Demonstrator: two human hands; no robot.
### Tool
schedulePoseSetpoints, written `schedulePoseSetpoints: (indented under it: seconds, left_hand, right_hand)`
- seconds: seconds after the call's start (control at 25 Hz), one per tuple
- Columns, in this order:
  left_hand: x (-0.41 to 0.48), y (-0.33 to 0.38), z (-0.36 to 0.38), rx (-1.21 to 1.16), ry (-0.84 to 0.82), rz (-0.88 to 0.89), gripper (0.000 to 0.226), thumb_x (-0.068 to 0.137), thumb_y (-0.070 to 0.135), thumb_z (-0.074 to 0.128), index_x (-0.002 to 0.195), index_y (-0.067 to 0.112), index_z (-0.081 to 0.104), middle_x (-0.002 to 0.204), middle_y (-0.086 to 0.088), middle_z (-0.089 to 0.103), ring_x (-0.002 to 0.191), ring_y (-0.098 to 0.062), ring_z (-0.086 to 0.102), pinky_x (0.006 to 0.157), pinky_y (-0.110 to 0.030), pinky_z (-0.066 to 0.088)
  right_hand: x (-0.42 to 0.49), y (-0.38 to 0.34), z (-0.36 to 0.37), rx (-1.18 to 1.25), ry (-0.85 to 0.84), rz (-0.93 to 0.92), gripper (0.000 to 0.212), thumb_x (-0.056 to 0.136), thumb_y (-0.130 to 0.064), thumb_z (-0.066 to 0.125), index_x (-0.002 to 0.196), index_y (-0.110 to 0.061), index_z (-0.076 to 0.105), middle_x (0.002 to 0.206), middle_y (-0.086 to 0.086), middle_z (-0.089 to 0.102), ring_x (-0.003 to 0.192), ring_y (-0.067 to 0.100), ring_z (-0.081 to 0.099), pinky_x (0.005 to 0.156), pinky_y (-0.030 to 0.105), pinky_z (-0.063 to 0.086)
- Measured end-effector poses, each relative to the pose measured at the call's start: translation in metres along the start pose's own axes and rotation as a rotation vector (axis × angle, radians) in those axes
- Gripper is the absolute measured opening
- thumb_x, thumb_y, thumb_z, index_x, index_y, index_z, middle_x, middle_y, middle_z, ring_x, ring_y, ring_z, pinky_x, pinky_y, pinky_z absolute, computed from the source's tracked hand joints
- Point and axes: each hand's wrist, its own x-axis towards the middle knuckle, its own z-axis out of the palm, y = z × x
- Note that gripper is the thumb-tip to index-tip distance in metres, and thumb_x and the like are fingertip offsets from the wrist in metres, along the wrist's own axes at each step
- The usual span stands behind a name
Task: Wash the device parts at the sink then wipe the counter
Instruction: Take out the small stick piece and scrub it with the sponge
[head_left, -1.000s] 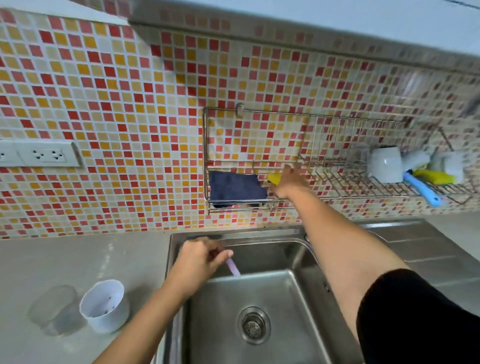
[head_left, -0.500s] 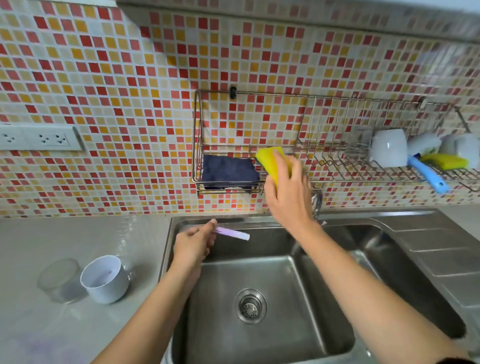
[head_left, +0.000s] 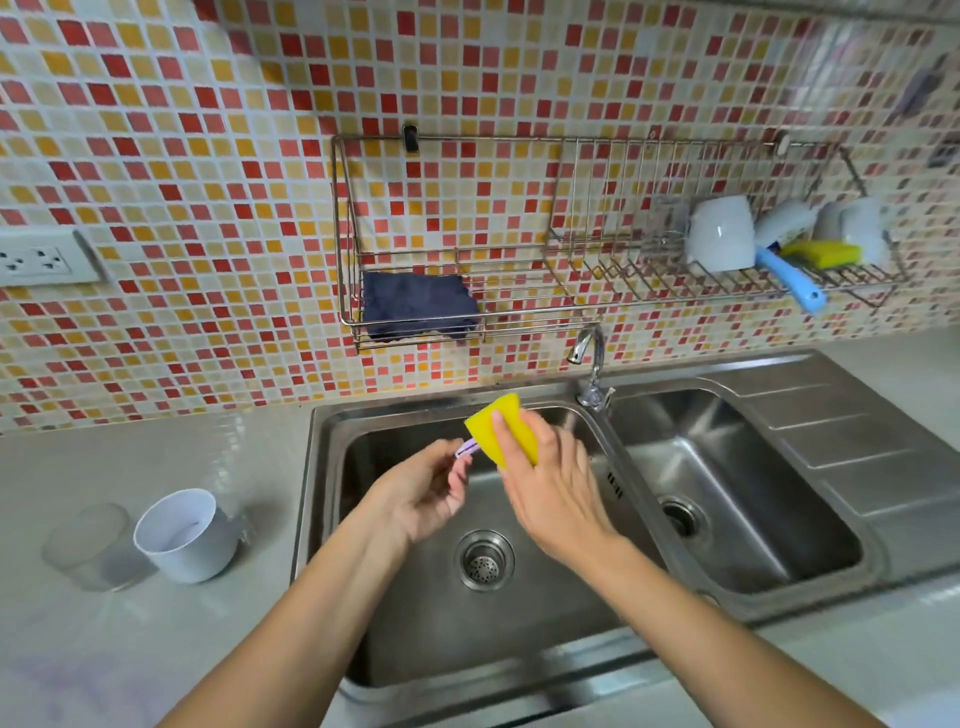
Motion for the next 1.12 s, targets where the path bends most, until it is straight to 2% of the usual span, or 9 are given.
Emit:
schedulePoseSetpoints:
  seconds: [0.32,0.4,0.48,0.6,0.72,0.88,1.0,1.12]
  left_hand:
    - [-0.009,-0.006,0.004,0.027,-0.063,-0.068,0.026,0.094,0.010,0.049,0.078,-0.007,0.060,0.045,-0.008,0.058,0.033,-0.007,0.053,0.032,-0.011,0.042]
    - [-0.009,-0.007,0.006,0.021,-0.064,-0.075,0.030,0.094,0.010,0.049,0.074,-0.009,0.062,0.046,-0.008,0.058,0.033,-0.007,0.053,0.033,-0.012,0.043]
    - [-0.009,-0.008,0.006,0.024,-0.063,-0.071,0.038,0.095,0.010,0.049,0.066,-0.009,0.065,0.046,-0.009,0.059,0.033,-0.008,0.054,0.034,-0.012,0.044]
    - [-0.011,-0.011,0.008,0.040,-0.055,-0.064,0.028,0.094,0.010,0.050,0.076,-0.008,0.062,0.047,-0.008,0.059,0.033,-0.007,0.054,0.035,-0.011,0.044]
    - [-0.010,-0.014,0.008,0.145,-0.034,0.034,0.020,0.092,0.008,0.054,0.079,-0.005,0.061,0.048,-0.008,0.061,0.035,-0.006,0.055,0.036,-0.011,0.045]
    - [-0.009,-0.022,0.012,0.386,-0.005,0.301,0.013,0.087,0.000,0.060,0.077,-0.004,0.066,0.050,-0.008,0.062,0.039,-0.005,0.054,0.041,-0.009,0.046]
    - [-0.008,-0.025,0.014,0.514,-0.008,0.427,0.020,0.086,-0.003,0.060,0.069,0.001,0.069,0.053,-0.008,0.062,0.042,-0.006,0.052,0.046,-0.012,0.044]
    - [-0.006,-0.024,0.015,0.549,-0.006,0.464,0.025,0.085,-0.003,0.061,0.064,0.006,0.071,0.054,-0.008,0.063,0.043,-0.006,0.053,0.048,-0.014,0.044]
  right_hand:
    - [-0.010,0.010,-0.004,0.013,-0.018,0.037,0.056,0.085,-0.028,0.039,0.138,-0.015,0.032,0.130,0.012,0.034,0.093,0.028,0.039,0.075,0.041,0.050]
    - [-0.009,0.010,-0.006,0.024,-0.020,0.049,0.057,0.084,-0.029,0.039,0.139,-0.015,0.031,0.130,0.012,0.033,0.093,0.028,0.039,0.074,0.040,0.050]
    - [-0.011,0.011,-0.005,0.007,-0.045,-0.018,0.058,0.082,-0.029,0.039,0.139,-0.017,0.031,0.130,0.010,0.033,0.094,0.027,0.039,0.074,0.038,0.050]
    - [-0.008,0.017,-0.007,0.025,-0.067,0.072,0.057,0.084,-0.028,0.038,0.139,-0.016,0.030,0.132,0.011,0.032,0.093,0.028,0.038,0.074,0.040,0.050]
    - [-0.016,0.021,-0.006,0.013,-0.105,0.036,0.058,0.083,-0.028,0.038,0.140,-0.017,0.029,0.133,0.009,0.031,0.096,0.028,0.039,0.077,0.039,0.050]
    - [-0.023,0.025,-0.006,0.020,-0.141,0.080,0.057,0.085,-0.028,0.038,0.140,-0.016,0.031,0.133,0.010,0.032,0.094,0.028,0.041,0.075,0.040,0.049]
    - [-0.020,0.027,-0.010,0.042,-0.143,0.182,0.057,0.086,-0.028,0.038,0.140,-0.015,0.030,0.132,0.011,0.032,0.090,0.029,0.046,0.073,0.041,0.051]
    - [-0.022,0.028,-0.008,0.016,-0.181,0.105,0.057,0.085,-0.029,0.037,0.139,-0.014,0.031,0.132,0.010,0.032,0.092,0.027,0.042,0.073,0.040,0.050]
